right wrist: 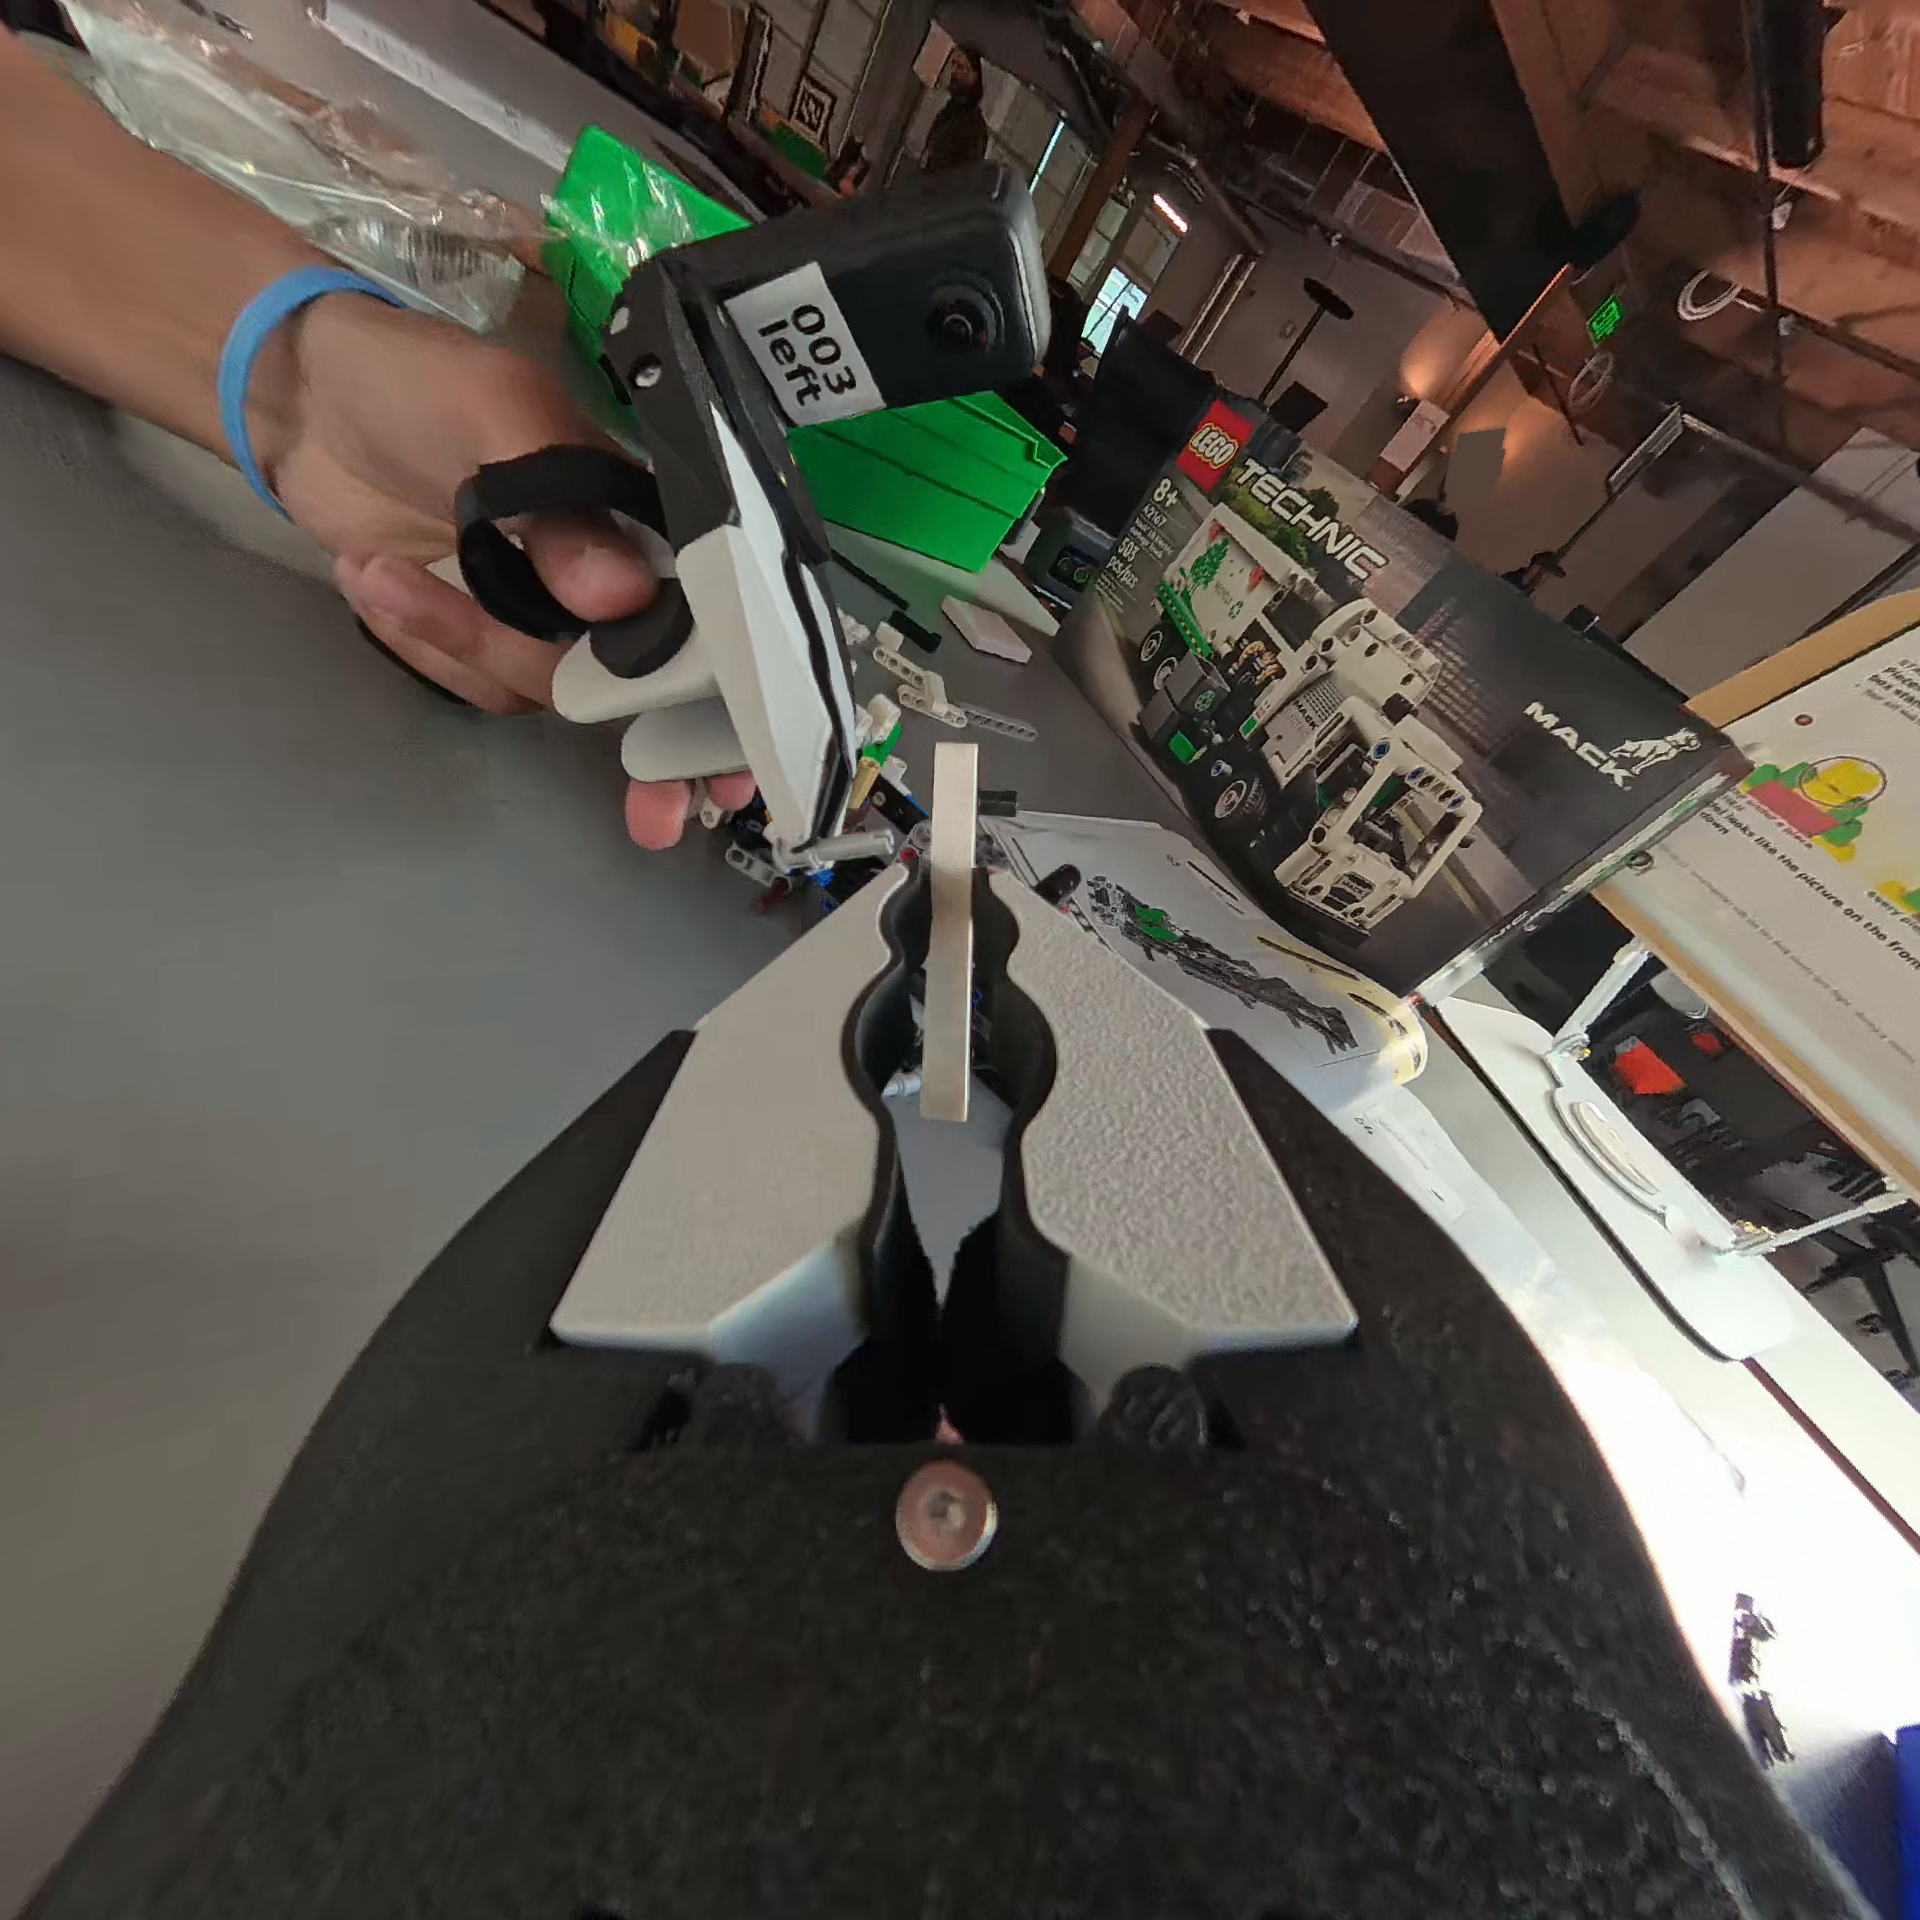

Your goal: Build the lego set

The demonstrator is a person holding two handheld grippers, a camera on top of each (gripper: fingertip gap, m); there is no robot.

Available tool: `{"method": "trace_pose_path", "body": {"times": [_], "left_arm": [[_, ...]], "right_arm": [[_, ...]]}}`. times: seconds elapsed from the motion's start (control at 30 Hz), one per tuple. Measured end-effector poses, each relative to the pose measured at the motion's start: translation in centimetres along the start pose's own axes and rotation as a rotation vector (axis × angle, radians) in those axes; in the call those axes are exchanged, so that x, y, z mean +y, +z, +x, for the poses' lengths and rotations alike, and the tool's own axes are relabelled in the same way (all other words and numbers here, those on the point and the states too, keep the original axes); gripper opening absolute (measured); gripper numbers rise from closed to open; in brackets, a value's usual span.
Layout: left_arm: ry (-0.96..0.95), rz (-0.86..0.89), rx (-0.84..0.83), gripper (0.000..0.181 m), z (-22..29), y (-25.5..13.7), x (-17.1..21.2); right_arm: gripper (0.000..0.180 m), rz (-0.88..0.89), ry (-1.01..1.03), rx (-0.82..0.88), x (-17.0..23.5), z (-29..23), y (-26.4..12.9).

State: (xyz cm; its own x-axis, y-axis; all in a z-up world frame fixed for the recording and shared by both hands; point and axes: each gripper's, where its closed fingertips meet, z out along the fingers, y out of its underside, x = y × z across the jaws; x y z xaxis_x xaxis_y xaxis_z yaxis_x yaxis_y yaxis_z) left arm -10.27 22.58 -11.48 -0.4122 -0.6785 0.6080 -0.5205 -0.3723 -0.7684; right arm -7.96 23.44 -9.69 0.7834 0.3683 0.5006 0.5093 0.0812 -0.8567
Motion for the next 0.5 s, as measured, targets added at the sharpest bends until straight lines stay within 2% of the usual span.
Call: {"method": "trace_pose_path", "body": {"times": [0.17, 0.5], "left_arm": [[0.005, -0.062, -0.041, 0.003, -0.9, -0.4, 1.3], [-0.040, -0.092, -0.070, 0.003, -1.8, -1.0, 1.8]], "right_arm": [[0.006, -0.078, -0.086, -0.037, 1.3, -1.8, 0.9], [0.006, -0.132, -0.097, -0.024, 1.7, -2.3, 1.8]]}}
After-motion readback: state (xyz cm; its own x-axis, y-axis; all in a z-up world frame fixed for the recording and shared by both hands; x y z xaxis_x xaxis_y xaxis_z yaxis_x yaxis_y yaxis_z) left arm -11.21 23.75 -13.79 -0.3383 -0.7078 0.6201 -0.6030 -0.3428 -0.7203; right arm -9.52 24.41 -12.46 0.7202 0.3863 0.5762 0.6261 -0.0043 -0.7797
